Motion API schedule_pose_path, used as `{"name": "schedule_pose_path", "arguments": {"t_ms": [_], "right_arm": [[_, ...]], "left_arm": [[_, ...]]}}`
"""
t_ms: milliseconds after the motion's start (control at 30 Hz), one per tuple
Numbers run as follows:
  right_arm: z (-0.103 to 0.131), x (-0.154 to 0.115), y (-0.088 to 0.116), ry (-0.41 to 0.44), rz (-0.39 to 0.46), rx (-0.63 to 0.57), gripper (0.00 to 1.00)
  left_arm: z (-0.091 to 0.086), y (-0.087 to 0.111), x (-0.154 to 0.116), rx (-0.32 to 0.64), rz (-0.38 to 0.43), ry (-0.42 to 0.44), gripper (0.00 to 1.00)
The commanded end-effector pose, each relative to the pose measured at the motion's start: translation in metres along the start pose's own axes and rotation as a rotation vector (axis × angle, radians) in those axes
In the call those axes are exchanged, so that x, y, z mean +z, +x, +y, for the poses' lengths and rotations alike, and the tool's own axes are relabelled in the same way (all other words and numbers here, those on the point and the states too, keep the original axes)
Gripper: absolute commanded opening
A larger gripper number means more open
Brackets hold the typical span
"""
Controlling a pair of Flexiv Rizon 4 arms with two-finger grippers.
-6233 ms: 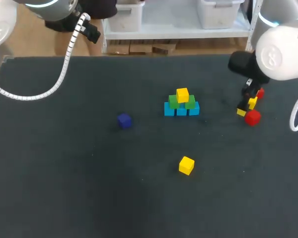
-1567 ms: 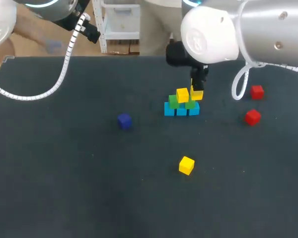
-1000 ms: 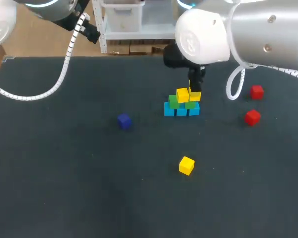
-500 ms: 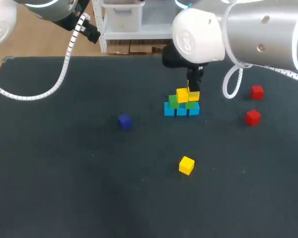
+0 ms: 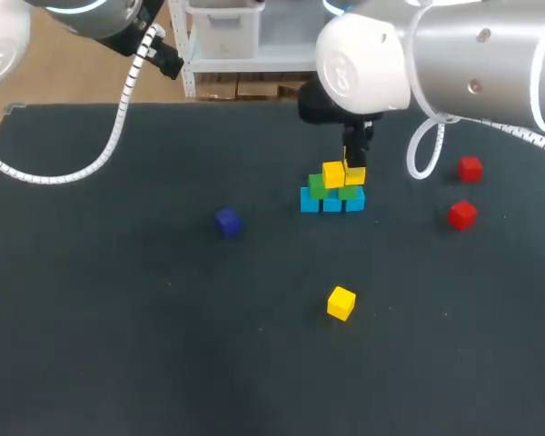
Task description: Place the blue cubes, place green cubes on the blue cubes, place the yellow cubes on the green cubes, then place the red cubes on the yellow cubes, and place purple cube on the red cubes.
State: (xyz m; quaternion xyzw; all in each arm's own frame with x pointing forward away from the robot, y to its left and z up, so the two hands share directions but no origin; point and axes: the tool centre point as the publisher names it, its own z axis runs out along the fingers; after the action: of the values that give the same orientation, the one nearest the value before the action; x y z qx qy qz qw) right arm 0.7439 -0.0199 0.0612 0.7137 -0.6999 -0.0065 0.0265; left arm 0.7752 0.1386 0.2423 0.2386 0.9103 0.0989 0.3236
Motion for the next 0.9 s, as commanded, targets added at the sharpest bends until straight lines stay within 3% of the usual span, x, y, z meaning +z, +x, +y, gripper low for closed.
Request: {"name": "schedule_pose_path", "arguments": {"t_ms": [33,667,767,900], "right_arm": [[-0.0025,-0.0012,-0.0002,-0.003,-0.002,-0.001,0.07],[-0.0017,-0.0015,-0.0025,-0.003,-0.004,-0.006,0.09],[-0.0017,0.0001,-0.0020,-0.007,-0.004,-0.006,0.12],[-0.0015,0.0008,-0.0016,-0.009,-0.004,-0.005,0.24]], "left_arm": [[0.0004,0.0004,0.0000,0.001,-0.001,0.001,1.00],[0.0004,0.0004,0.0000,0.001,-0.001,0.001,1.00],[0.0004,0.0004,0.0000,0.001,-0.001,0.001,1.00],[0.0004,0.0004,0.0000,0.001,-0.001,0.001,1.00]]}}
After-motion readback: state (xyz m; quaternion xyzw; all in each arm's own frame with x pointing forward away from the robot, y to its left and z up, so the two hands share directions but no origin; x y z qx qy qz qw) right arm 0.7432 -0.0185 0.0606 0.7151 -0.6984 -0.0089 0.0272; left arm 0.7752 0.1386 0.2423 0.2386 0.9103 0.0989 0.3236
